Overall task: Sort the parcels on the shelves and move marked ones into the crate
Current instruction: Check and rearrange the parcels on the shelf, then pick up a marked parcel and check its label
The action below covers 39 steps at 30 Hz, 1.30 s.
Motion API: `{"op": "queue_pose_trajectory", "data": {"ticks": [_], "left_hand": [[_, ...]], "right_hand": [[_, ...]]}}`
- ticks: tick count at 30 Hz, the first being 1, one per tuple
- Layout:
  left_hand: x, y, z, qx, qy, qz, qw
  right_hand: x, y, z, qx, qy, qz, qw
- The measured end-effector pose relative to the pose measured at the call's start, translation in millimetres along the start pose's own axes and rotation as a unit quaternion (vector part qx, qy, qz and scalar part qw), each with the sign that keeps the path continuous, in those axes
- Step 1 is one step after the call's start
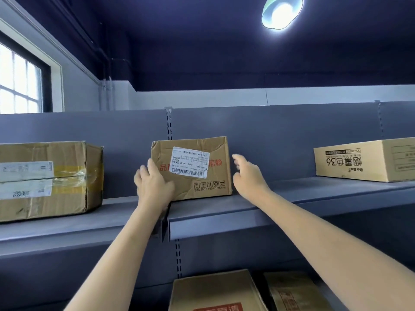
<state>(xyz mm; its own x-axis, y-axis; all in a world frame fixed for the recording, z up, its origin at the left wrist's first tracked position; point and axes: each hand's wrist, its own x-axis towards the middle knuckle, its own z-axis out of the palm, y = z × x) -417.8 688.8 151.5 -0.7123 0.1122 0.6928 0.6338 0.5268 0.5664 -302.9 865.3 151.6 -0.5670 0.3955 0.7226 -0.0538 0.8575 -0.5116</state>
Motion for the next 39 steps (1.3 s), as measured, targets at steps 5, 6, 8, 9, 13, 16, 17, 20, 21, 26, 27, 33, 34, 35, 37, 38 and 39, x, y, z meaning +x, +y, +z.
{"op": "queue_pose_trajectory", "data": {"ticks": [5,6,8,9,13,16,17,20,21,26,27,33,34,35,37,38,39], "left_hand": [[-34,27,-25,-0.110,0.195,0.207,0.952],[-43,36,-28,-0.134,0.207,0.230,0.941],[-61,57,-34,-0.168,0.210,0.271,0.924],[-70,70,-36,-0.167,0.206,0.299,0.917],[-99,124,-34,-0.140,0.183,0.402,0.886],[-116,161,-18,-0.132,0.158,0.437,0.876],[-121,173,-11,-0.132,0.152,0.440,0.875],[-136,211,18,-0.121,0.125,0.441,0.881],[-140,223,30,-0.110,0.114,0.443,0.883],[-152,286,105,-0.062,0.069,0.449,0.888],[-153,298,123,-0.058,0.058,0.439,0.895],[-145,356,226,-0.077,-0.107,0.299,0.945],[-142,361,238,-0.080,-0.137,0.278,0.947],[-140,365,248,-0.077,-0.165,0.255,0.950],[-137,374,262,-0.040,-0.215,0.203,0.954],[-134,378,267,-0.007,-0.236,0.184,0.954],[-133,383,271,0.026,-0.255,0.172,0.951]], "right_hand": [[-38,6,-58,-0.116,0.015,-0.083,0.990],[-46,11,-74,-0.151,0.001,-0.079,0.985],[-58,22,-108,-0.226,-0.024,-0.061,0.972],[-63,29,-124,-0.254,-0.033,-0.044,0.966],[-87,59,-188,-0.243,-0.014,0.045,0.969],[-110,95,-235,-0.242,0.002,0.096,0.965],[-117,108,-250,-0.233,0.013,0.116,0.965],[-129,151,-295,-0.200,0.065,0.170,0.963],[-131,166,-309,-0.195,0.076,0.182,0.961],[-119,241,-364,-0.180,0.078,0.178,0.964],[-112,255,-372,-0.175,0.078,0.173,0.966],[-51,321,-399,-0.118,0.096,0.168,0.974],[-39,329,-397,-0.099,0.099,0.163,0.977],[-27,337,-394,-0.085,0.095,0.161,0.979],[-9,349,-384,-0.063,0.069,0.171,0.981],[-2,353,-380,-0.056,0.054,0.180,0.980],[4,355,-377,-0.055,0.040,0.192,0.979]]}}
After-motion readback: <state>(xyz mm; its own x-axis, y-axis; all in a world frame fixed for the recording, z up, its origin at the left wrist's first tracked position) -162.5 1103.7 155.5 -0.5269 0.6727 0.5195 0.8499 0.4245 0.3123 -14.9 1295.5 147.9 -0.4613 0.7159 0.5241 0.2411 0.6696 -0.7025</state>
